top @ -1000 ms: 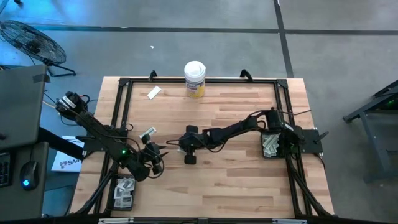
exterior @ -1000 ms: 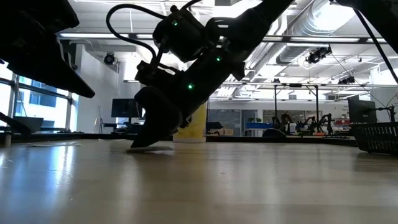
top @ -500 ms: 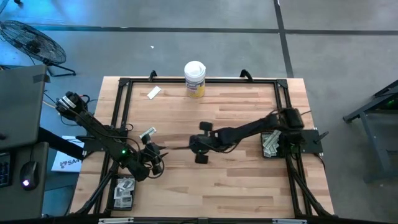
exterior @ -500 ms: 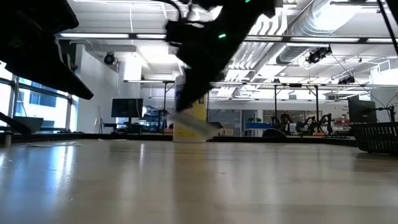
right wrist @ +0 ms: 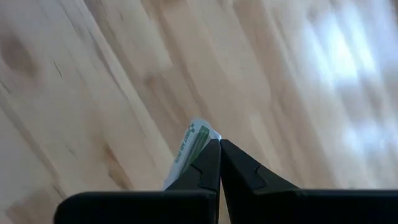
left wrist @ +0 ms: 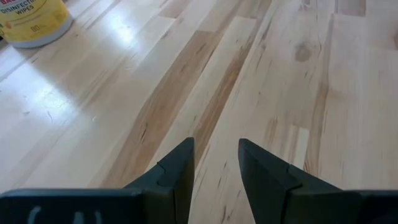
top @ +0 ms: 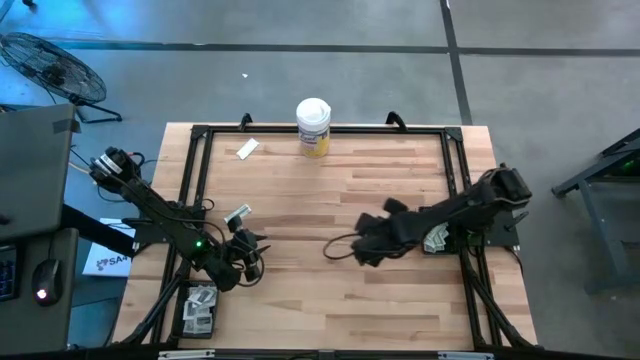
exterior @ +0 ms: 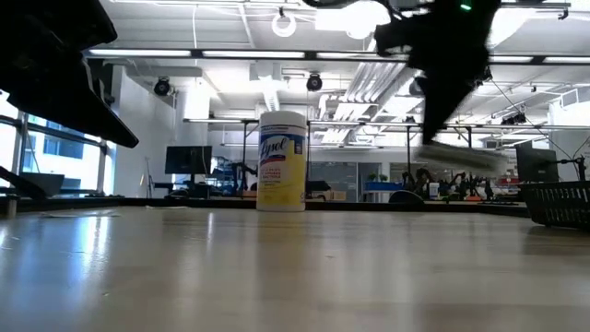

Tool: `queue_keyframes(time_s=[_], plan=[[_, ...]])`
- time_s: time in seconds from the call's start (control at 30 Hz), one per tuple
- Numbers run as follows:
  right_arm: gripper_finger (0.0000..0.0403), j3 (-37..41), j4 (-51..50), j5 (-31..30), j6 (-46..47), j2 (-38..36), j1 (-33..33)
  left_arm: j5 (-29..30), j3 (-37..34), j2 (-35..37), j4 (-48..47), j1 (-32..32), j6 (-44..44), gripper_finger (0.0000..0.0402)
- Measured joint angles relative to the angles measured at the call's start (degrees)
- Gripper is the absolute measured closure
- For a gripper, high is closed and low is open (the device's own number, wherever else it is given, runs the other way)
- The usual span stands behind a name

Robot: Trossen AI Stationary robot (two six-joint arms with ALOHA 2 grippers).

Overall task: Pick & Place First Aid Supplies
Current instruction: Put the white bandage pad into the right black bin

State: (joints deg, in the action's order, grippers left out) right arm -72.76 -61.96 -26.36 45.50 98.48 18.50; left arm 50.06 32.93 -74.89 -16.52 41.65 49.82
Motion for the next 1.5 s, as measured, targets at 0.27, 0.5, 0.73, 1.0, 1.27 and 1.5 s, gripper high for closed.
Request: queue_keyframes(time_s=[0.27, 0.5, 0.73, 1.0, 1.27, 1.5], plan=[[0.0402, 13.94, -8.17, 1.35, 18.77, -12.68, 1.99, 0.02, 0.00, 0.00, 0.00, 0.00, 0.00, 0.0280], [0.0402, 22.61, -15.82, 1.83, 27.85, -26.35, 2.03, 0.25, 0.00, 0.00, 0.05, 0.00, 0.00, 0.0280], [0.0402, 31.40, -9.90, 4.63, 27.95, -32.39, 2.01, 0.65, 0.00, 0.00, 0.09, 0.00, 0.00, 0.0280], [0.0385, 34.83, -4.73, 7.92, 26.26, -31.72, 2.01, 0.92, 0.00, 0.00, 0.26, 0.00, 0.23, 0.0280], [0.0324, 26.64, -14.96, 7.72, 25.08, -31.72, 2.01, 2.20, 0.00, 0.00, 0.32, 0.00, 0.24, 0.0280], [0.0294, 18.23, -2.75, -1.85, 18.24, -31.74, 2.57, 7.83, 0.00, 0.00, -0.25, -0.02, 3.50, 0.0280]])
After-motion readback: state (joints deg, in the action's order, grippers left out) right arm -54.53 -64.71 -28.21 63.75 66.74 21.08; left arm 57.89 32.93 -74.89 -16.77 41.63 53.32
